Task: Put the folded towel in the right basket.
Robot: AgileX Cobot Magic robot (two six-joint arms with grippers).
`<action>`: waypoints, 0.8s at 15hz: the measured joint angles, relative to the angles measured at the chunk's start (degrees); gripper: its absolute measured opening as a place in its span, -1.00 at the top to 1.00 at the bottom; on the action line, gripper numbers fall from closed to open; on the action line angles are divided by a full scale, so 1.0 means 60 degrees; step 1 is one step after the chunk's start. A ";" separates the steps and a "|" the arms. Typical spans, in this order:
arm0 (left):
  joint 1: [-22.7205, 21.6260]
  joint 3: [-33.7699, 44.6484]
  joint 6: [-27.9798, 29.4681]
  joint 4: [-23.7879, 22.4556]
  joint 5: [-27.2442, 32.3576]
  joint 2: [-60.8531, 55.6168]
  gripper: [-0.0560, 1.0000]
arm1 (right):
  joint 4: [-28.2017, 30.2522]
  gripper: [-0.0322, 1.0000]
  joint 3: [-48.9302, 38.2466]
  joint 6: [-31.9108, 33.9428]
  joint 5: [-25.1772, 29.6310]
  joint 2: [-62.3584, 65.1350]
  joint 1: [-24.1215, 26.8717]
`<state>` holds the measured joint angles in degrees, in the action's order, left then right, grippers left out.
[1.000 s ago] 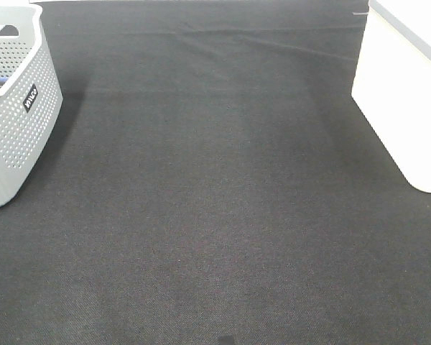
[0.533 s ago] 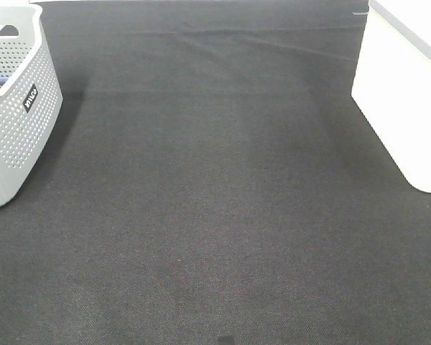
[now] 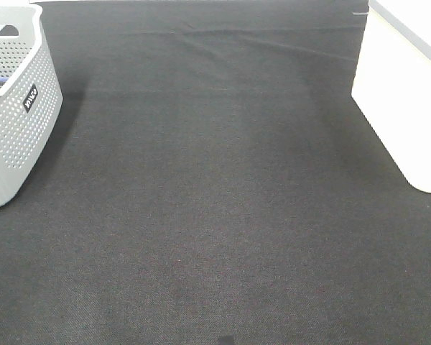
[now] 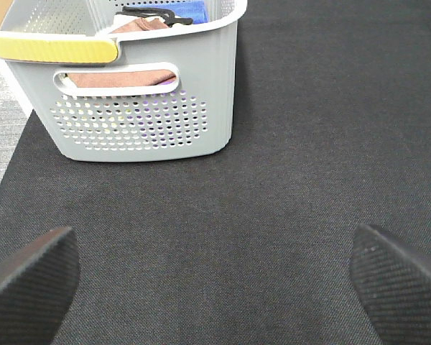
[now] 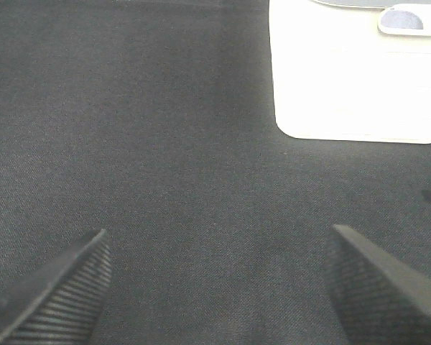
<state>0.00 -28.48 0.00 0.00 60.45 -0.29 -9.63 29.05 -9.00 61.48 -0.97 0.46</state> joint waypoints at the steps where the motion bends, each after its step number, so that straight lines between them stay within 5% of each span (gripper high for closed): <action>1: 0.0000 0.0000 0.0000 0.0000 0.0000 0.0000 -0.95 | 0.0000 -0.55 0.0000 0.0000 0.0000 0.0000 0.0000; 12: 0.0000 0.0000 0.0000 0.0000 0.0000 0.0000 -0.95 | -0.0057 -0.55 -0.0029 0.0000 -0.0010 0.0220 0.0000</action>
<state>0.00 -28.48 0.00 0.00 60.45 -0.29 -9.97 28.88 -9.00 61.42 0.34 0.46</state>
